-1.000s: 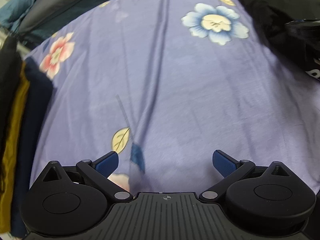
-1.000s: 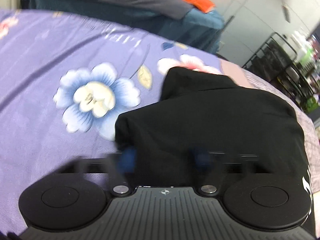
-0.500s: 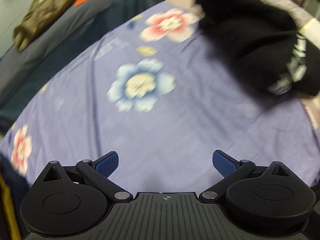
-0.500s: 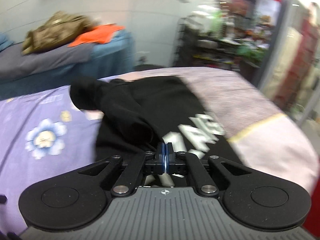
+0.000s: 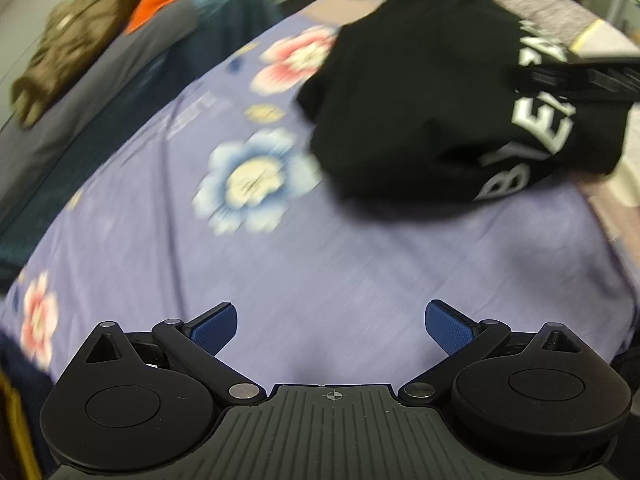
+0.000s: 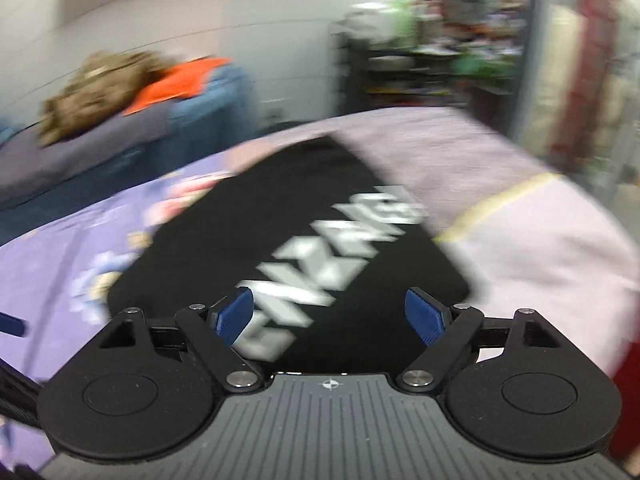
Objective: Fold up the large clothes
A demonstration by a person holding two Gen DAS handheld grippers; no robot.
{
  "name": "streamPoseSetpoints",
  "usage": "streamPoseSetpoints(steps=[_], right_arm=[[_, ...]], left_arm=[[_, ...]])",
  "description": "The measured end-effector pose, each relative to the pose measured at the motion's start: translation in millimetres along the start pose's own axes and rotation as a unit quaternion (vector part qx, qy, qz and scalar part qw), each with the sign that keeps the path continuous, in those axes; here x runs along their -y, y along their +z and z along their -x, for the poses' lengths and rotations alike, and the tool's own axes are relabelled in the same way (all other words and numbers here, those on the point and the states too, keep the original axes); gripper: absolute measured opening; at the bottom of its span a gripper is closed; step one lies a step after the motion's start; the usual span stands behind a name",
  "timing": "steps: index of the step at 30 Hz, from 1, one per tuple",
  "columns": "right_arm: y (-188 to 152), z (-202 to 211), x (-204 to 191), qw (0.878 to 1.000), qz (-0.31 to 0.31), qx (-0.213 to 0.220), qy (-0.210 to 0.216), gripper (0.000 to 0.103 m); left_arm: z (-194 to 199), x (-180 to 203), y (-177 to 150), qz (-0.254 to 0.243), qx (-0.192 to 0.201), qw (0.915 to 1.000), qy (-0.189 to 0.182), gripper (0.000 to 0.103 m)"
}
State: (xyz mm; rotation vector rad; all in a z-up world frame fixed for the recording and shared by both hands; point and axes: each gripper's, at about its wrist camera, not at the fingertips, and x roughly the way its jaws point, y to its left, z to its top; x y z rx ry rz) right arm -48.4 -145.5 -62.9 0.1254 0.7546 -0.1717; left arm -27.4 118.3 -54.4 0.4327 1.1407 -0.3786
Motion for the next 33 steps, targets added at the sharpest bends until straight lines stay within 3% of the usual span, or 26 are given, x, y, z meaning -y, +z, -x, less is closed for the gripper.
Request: streamPoseSetpoints(steps=[3,7,9,12,14,15,18,20,22,27,33], right_arm=[[17.8,-33.7,-55.8,0.998,0.051,-0.02,0.041,0.096],[23.5,-76.6,-133.3,0.989,0.134,-0.037,0.054,0.102],[18.5,-96.3,-166.0,0.983,0.172,-0.042,0.037,0.102],[1.7,-134.2,-205.9,0.969,0.242,-0.052,-0.021,0.102],[-8.1,-152.9,-212.8,0.962,0.261,-0.064,-0.041,0.101],[-12.2,-156.8,-209.8,0.962,0.26,-0.062,-0.049,0.099],[-16.6,-156.3,-186.9,0.969,0.227,-0.038,-0.092,0.067],[-11.0,-149.7,-161.5,0.979,0.184,-0.041,-0.08,0.027],[-6.5,-136.3,-134.1,0.985,0.15,-0.035,-0.077,0.009],[4.6,-72.1,-55.2,0.991,0.081,0.037,-0.097,0.005],[-4.4,-4.2,42.2,0.986,-0.002,0.06,-0.157,0.005]], left_arm=[[0.4,-25.1,-26.4,0.045,-0.025,0.9984,0.021,0.103],[3.3,-52.7,-58.1,0.092,-0.056,0.993,0.049,0.103],[7.7,-62.0,-68.3,0.105,-0.063,0.9905,0.062,0.103],[11.8,-71.1,-76.6,0.122,-0.069,0.9875,0.07,0.103],[12.2,-73.7,-78.1,0.126,-0.072,0.9869,0.07,0.103],[11.6,-73.8,-78.2,0.124,-0.073,0.9871,0.07,0.103],[5.4,-67.5,-71.9,0.11,-0.075,0.9891,0.064,0.103],[0.8,-58.7,-64.2,0.095,-0.072,0.9913,0.055,0.103],[-1.5,-48.7,-54.3,0.075,-0.062,0.9943,0.044,0.103],[-4.7,-23.1,-24.2,0.021,-0.032,0.9991,0.02,0.103],[-1.3,-3.5,19.2,-0.03,0.012,0.9995,0.003,0.103]])
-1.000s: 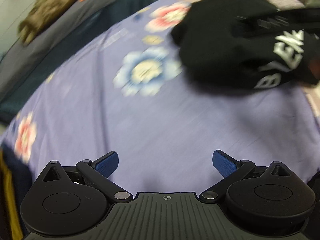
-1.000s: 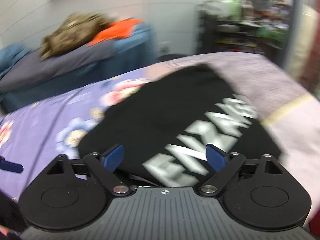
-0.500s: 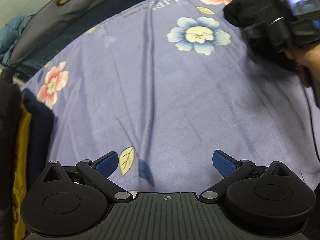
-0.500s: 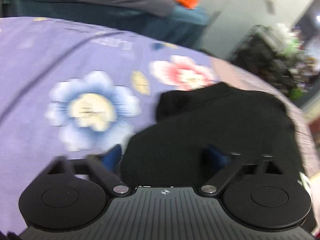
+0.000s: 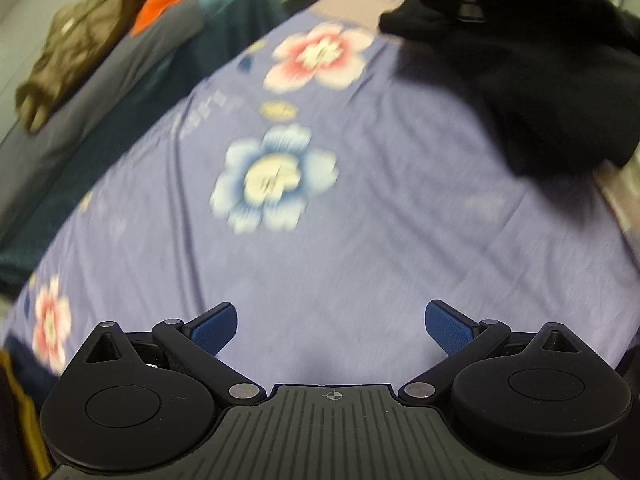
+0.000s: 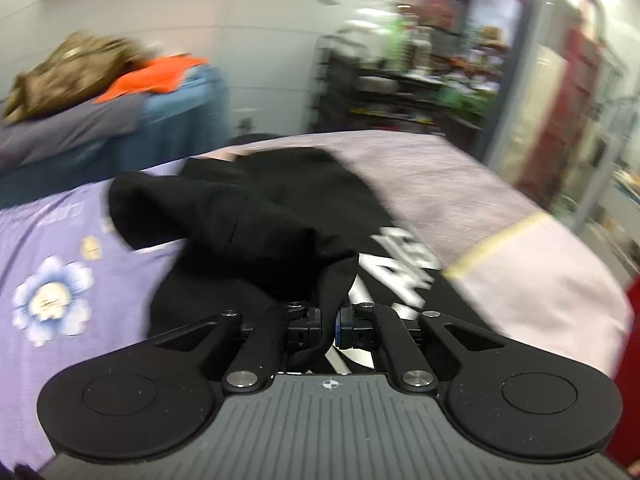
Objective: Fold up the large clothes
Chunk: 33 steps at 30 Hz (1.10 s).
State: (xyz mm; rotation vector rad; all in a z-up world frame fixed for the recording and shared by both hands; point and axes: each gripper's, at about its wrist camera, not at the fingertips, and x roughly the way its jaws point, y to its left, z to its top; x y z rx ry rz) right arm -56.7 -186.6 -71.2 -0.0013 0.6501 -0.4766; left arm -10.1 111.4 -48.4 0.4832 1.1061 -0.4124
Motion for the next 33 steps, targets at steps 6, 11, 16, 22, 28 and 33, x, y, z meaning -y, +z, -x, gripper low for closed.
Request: streamPoseSetpoints(steps=[6,11,16,22,28,33], right_arm=[[-26.0,35.7,76.1,0.998,-0.023,-0.013,-0.062,0.005],[-64.1,46.1,109.5,0.994,-0.03,-0.068,-0.079,0.005],[-76.1,37.6,105.7,0.993,-0.039,-0.083,-0.071,0.005],[-81.2,28.6,102.0,0.992,-0.06,-0.088,-0.063,0.006],[-85.0,27.7,93.5,0.992,-0.056,-0.099,-0.046,0.006],[-82.6,32.1,91.4,0.993,-0.061,-0.096,-0.032,0.007]], left_arm=[[20.4,10.3,64.2,-0.016,0.1,0.9945,-0.027,0.103],[18.0,45.3,122.2,-0.09,0.144,0.9846,-0.043,0.103],[6.4,91.2,166.6,-0.135,0.162,0.9739,-0.083,0.103],[23.5,112.4,182.7,-0.097,0.209,0.9528,-0.198,0.103],[-11.6,154.3,205.0,-0.161,0.168,0.966,-0.113,0.103],[-57.7,184.8,212.2,-0.249,0.136,0.9585,-0.026,0.103]])
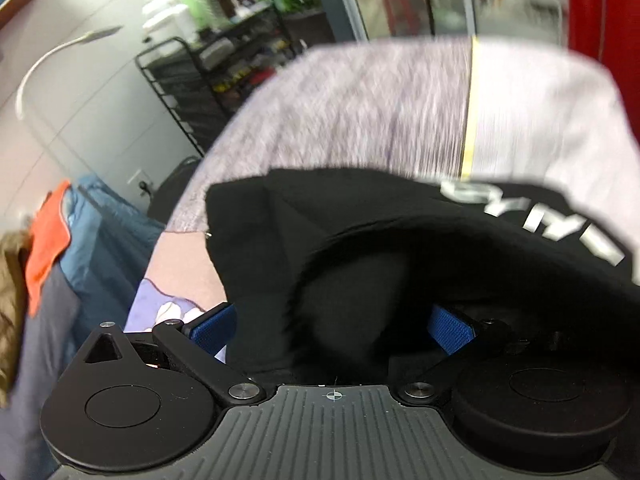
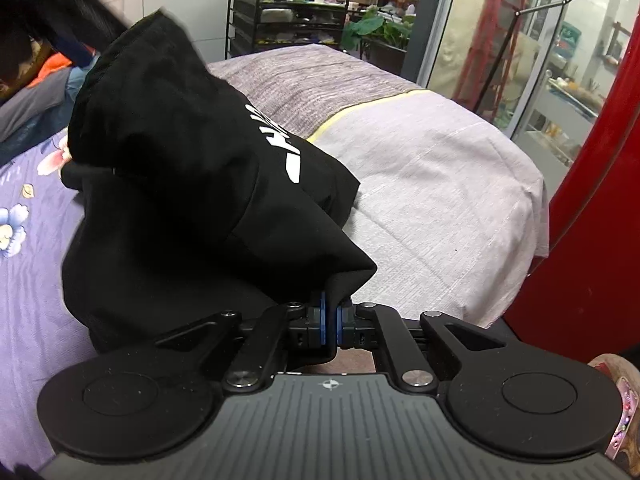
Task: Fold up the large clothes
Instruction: 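Raise the jacket high with both tools to let it unfold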
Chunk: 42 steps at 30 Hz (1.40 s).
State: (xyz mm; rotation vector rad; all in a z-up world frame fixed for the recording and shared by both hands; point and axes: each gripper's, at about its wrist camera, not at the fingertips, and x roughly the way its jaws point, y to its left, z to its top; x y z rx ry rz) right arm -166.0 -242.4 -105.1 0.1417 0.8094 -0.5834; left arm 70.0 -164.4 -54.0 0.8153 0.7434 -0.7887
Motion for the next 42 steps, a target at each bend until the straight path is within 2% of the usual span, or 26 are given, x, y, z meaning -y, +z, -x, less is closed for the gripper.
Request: streamPoseSetpoints(steps=[2,5,8,10,11,13,15,16,20,22,24,28,33,35,37,42], right_arm=[[-0.9,5.0,-2.6,1.0,0.005,0.008,0.006,0.007],[-0.8,9.2,-3.6,1.0,0.009,0.015,0.011,0.007],[-0.1,14.2,-4.9,0.999,0.025,0.035,0.005,0.007],[1.9,15.5,-7.0,0.998,0.039,0.05,0.011,0.007],[3.3,15.5,-8.5,0.998,0.042,0.053,0.012,0.007],[7.4,15.5,-8.6,0.998,0.034,0.057,0.015,0.007],[12.7,18.1,-8.0,0.997,0.025,0.069,0.018,0.006],[16.1,20.7,-8.5,0.996,0.025,0.081,0.02,0.006],[38.5,32.5,-11.1,0.991,0.02,0.125,0.032,0.006],[53.7,40.2,-11.3,0.988,0.008,0.147,0.042,0.006],[67.9,50.3,-11.2,0.983,0.001,0.173,0.055,0.006],[96.6,77.4,-9.5,0.972,-0.016,0.219,0.086,0.006],[120.7,127.1,-2.0,0.949,-0.029,0.286,0.126,0.006],[129.4,151.0,4.5,0.937,-0.032,0.315,0.148,0.005],[141.4,176.2,13.7,0.923,-0.042,0.344,0.166,0.005],[177.1,246.0,35.7,0.874,-0.052,0.433,0.215,0.005]], left_arm=[[-13.6,5.3,1.6,-0.031,-0.023,0.9992,0.008,0.103],[-19.6,9.1,3.1,-0.046,-0.004,0.9988,0.014,0.103],[-37.6,3.9,12.9,0.005,-0.012,0.9984,0.055,0.103],[-38.1,-7.6,17.1,0.049,0.006,0.9947,0.091,0.103],[-33.3,-16.4,18.3,0.078,0.022,0.9923,0.095,0.103],[-18.8,-39.1,18.5,0.144,0.058,0.9843,0.084,0.103],[-0.1,-61.9,17.9,0.206,0.093,0.9705,0.085,0.101],[11.3,-72.1,17.0,0.227,0.112,0.9637,0.084,0.088],[58.3,-107.6,15.6,0.273,0.167,0.9449,0.067,0.08],[86.0,-126.1,7.7,0.306,0.19,0.9314,0.051,0.072],[118.1,-136.0,1.3,0.306,0.223,0.9239,0.054,0.069],[192.1,-139.0,-18.1,0.259,0.286,0.9189,0.08,0.069],[290.2,-145.3,-41.5,0.248,0.347,0.8984,0.106,0.067],[329.7,-142.7,-47.4,0.234,0.369,0.8917,0.118,0.066],[369.7,-144.1,-53.5,0.228,0.395,0.8815,0.123,0.065],[466.6,-145.0,-67.7,0.227,0.459,0.8466,0.145,0.067]])
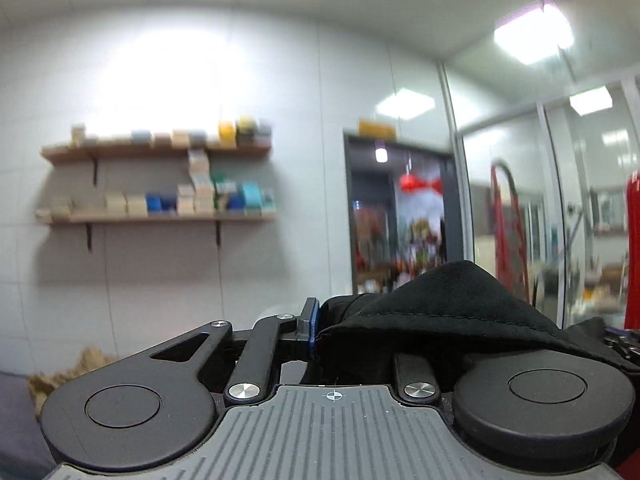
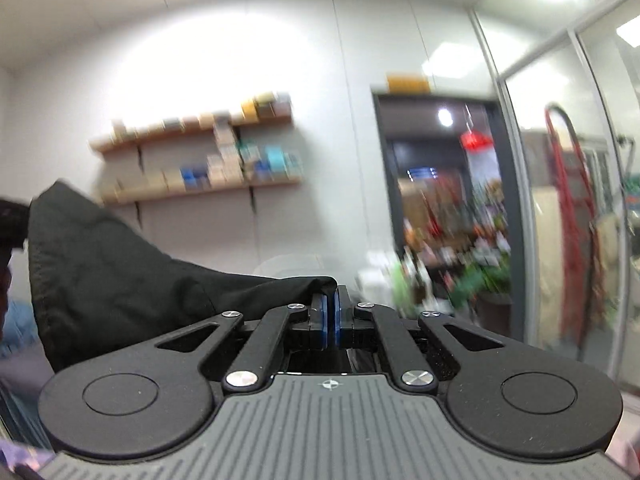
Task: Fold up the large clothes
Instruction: 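Raise the jacket high with both tools to let it unfold, then lower the jacket onto the bed and open both tools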
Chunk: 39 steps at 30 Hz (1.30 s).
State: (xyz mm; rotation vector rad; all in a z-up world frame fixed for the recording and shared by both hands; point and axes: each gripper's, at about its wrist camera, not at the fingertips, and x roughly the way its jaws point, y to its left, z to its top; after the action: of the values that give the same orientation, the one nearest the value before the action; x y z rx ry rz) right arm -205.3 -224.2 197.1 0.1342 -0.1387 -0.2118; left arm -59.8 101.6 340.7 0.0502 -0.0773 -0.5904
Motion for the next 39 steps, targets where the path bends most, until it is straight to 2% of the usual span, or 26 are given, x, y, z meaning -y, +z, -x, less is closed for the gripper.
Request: streamPoseSetpoints(steps=[3,6,9,12,14,16,19,22,24,26,27,28,29,30,31,33,34,35,36,37,39], right_arm=[[48.5,12.7,-6.7,0.997,-0.008,0.055,0.044,0.005],[97.8,26.1,-13.6,0.991,-0.03,0.088,0.092,0.005],[139.4,31.5,-11.4,0.98,-0.077,0.11,0.146,0.005],[171.2,33.3,-11.6,0.967,-0.107,0.133,0.189,0.005],[189.8,34.9,-16.5,0.961,-0.101,0.157,0.203,0.005],[204.2,35.1,-20.9,0.958,-0.098,0.166,0.21,0.005],[199.4,11.8,-27.8,0.964,-0.1,0.132,0.207,0.005],[171.8,-23.8,-31.1,0.978,-0.09,0.059,0.178,0.005],[139.3,-55.8,-29.8,0.984,-0.09,-0.002,0.157,0.005],[96.8,-88.9,-30.0,0.988,-0.078,-0.059,0.12,0.006],[76.0,-103.8,-29.9,0.989,-0.065,-0.089,0.101,0.008],[52.2,-119.2,-31.5,0.988,-0.052,-0.116,0.087,0.008],[25.3,-132.6,-39.8,0.987,-0.035,-0.135,0.074,0.008],[3.2,-143.3,-37.8,0.987,-0.023,-0.15,0.057,0.009],[-20.9,-159.4,-46.4,0.985,-0.018,-0.167,0.046,0.012],[-71.4,-179.0,-56.0,0.972,-0.002,-0.234,0.026,0.019],[-100.4,-198.1,-62.5,0.963,0.001,-0.269,0.016,0.046],[-125.8,-199.6,-60.5,0.957,0.001,-0.288,0.008,0.083],[-144.9,-200.6,-58.4,0.955,0.001,-0.298,-0.003,0.094],[-172.3,-197.9,-57.2,0.951,0.007,-0.309,-0.016,0.1],[-206.5,-195.4,-57.1,0.939,0.032,-0.339,-0.033,0.099]], left_arm=[[32.4,-16.6,39.4,0.024,0.027,0.9993,0.0,0.071],[58.3,-24.9,63.5,0.034,0.049,0.9982,-0.002,0.07],[88.2,-27.3,86.1,0.025,0.089,0.9957,0.009,0.071],[107.5,-32.7,107.0,0.044,0.128,0.9908,0.004,0.07],[109.5,-33.4,114.0,0.033,0.133,0.9904,0.017,0.069],[98.1,-36.1,110.9,0.033,0.108,0.993,0.034,0.07],[54.8,-47.3,75.6,0.053,0.032,0.9973,0.039,0.071],[-0.1,-55.9,21.0,0.063,-0.061,0.9944,0.06,0.071],[-42.4,-60.3,-21.5,0.05,-0.124,0.9876,0.083,0.07],[-79.8,-66.7,-69.4,0.053,-0.186,0.9765,0.094,0.07],[-92.2,-69.1,-94.9,0.054,-0.209,0.9711,0.102,0.074],[-102.1,-71.6,-121.4,0.053,-0.233,0.9645,0.112,0.084],[-107.6,-77.6,-145.6,0.052,-0.266,0.9551,0.12,0.089],[-121.3,-80.0,-170.9,0.051,-0.303,0.9432,0.126,0.099],[-133.3,-82.7,-196.8,0.048,-0.34,0.9298,0.134,0.103],[-147.0,-82.2,-256.2,0.029,-0.43,0.892,0.136,0.103],[-153.2,-80.7,-287.9,0.026,-0.473,0.8708,0.132,0.103],[-147.4,-77.8,-316.6,0.025,-0.495,0.8588,0.129,0.103],[-144.3,-75.0,-343.5,0.019,-0.509,0.8512,0.128,0.103],[-140.6,-73.3,-367.8,0.016,-0.527,0.84,0.129,0.103],[-139.2,-74.7,-408.4,0.024,-0.57,0.8111,0.129,0.103]])
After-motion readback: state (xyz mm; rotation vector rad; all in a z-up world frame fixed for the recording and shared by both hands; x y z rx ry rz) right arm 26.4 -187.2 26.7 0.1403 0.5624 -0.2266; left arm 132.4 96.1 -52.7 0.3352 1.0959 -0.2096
